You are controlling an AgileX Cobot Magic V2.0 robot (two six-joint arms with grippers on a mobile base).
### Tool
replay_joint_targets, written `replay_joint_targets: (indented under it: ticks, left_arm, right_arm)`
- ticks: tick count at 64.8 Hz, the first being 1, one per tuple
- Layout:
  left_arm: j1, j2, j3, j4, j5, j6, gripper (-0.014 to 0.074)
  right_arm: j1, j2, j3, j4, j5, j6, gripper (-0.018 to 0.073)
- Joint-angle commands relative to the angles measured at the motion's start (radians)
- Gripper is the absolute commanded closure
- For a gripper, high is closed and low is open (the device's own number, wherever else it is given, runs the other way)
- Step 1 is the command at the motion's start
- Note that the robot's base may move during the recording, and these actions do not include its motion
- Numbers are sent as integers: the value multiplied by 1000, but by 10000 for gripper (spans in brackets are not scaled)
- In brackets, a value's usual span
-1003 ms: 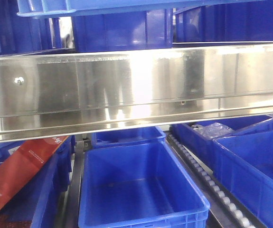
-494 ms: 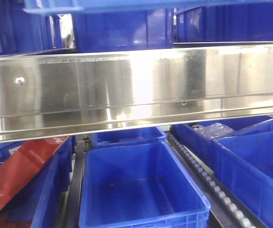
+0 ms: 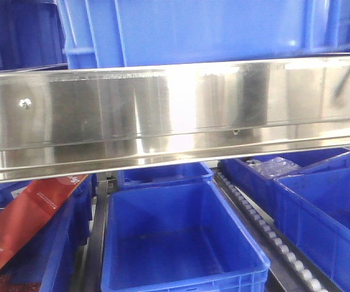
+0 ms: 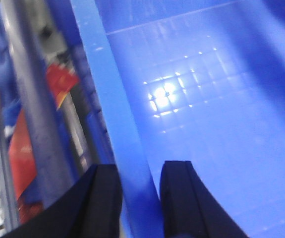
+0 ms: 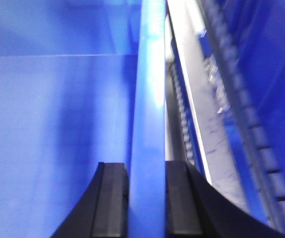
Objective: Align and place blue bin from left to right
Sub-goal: 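Push the bin forward onto the upper shelf with both grippers, then open both grippers to release the bin rims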
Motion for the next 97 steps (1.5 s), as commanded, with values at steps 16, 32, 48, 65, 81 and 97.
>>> replay_joint_targets:
  ticks: [16, 32, 48, 65, 81, 97]
  left_arm:
    - [-5, -22, -11, 24, -49, 35, 95]
    - [-5, -44, -52, 49, -49, 35, 36]
    - [-5, -154, -70, -9, -49, 35, 140]
    - [-5, -237, -61, -8, -49, 44, 708]
    - [15, -251, 75, 22, -49, 44, 708]
    - [22, -389, 392, 29, -267, 44, 708]
  right_arm:
    - [-11, -19, -17, -16, -105, -15, -18]
    - [-11, -70, -18, -16, -96, -15, 0]
    - [-11, -187, -20, -16, -10, -15, 266]
    - [-11, -236, -10, -16, 60, 10, 620]
    - [-11, -255, 189, -16, -53, 10, 629]
    - [-11, -433, 589, -16, -399, 10, 629]
